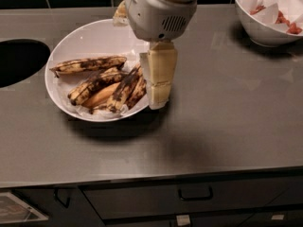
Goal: Pick banana from white bowl
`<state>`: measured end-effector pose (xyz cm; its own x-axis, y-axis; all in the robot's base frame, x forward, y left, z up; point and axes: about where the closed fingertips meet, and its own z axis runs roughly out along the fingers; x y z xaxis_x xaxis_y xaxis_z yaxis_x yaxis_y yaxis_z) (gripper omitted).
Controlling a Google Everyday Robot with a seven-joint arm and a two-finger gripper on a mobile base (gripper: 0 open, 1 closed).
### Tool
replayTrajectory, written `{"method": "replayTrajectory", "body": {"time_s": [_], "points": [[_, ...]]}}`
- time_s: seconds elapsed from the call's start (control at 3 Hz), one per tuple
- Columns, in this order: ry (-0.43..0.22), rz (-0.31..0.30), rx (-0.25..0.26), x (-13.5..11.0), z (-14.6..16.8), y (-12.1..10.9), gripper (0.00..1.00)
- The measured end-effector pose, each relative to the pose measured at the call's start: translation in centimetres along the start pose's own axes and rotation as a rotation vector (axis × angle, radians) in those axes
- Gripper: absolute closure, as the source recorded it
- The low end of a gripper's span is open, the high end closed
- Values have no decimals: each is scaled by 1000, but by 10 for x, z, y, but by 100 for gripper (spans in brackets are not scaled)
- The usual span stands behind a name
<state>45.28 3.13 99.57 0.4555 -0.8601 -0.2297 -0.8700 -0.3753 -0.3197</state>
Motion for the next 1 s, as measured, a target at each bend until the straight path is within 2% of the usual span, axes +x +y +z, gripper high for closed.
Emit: {"method": "replayTrajectory", "body": {"time_s": [0.67, 1.0], "points": [[-42, -82, -37, 7, 29, -3, 0], [-39, -118, -40, 7, 34, -6, 0]]}}
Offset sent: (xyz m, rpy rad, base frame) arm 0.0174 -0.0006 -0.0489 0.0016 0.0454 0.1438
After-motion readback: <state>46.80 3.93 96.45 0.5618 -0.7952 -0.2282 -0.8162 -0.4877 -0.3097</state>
